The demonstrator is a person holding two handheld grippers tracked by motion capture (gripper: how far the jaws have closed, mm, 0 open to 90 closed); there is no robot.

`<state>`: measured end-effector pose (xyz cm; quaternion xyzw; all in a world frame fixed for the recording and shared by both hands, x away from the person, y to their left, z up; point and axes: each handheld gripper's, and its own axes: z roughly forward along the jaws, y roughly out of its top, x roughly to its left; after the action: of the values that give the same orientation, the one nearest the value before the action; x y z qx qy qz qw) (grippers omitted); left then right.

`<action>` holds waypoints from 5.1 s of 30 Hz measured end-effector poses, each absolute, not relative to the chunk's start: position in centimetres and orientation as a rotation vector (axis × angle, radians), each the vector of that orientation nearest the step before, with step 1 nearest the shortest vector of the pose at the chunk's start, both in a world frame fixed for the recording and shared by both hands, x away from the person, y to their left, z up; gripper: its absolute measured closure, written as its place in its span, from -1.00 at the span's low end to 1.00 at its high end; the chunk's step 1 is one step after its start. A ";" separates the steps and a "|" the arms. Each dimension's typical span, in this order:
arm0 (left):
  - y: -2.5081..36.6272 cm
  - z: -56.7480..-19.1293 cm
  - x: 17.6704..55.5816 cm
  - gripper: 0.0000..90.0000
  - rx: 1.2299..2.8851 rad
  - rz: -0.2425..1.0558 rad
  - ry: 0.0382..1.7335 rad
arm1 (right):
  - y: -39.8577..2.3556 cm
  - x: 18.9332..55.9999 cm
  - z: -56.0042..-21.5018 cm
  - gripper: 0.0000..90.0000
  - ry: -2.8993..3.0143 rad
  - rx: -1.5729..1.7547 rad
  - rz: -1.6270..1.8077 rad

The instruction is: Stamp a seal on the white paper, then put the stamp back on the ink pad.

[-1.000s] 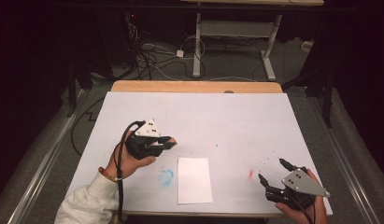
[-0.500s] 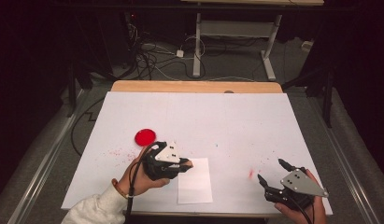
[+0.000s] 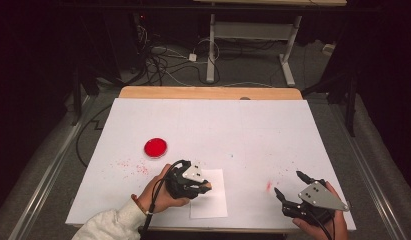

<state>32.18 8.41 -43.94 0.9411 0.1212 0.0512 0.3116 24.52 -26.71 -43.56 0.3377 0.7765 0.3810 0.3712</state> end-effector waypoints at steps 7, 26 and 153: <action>7.9 -44.9 32.4 0.64 2.509 0.121 0.320 | -26.6 24.5 -43.6 -0.54 1.995 0.867 0.974; 7.3 -46.2 32.9 0.64 2.559 0.075 0.333 | -26.6 24.5 -43.6 -0.54 1.997 0.857 0.962; 23.0 -44.5 41.7 0.63 2.269 0.343 1.010 | -26.4 24.9 -43.7 -0.54 2.017 0.843 0.963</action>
<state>41.67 22.99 -44.52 0.8599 0.3826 0.1299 0.3119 24.94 -26.41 -43.68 0.3280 0.7853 0.3751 0.3675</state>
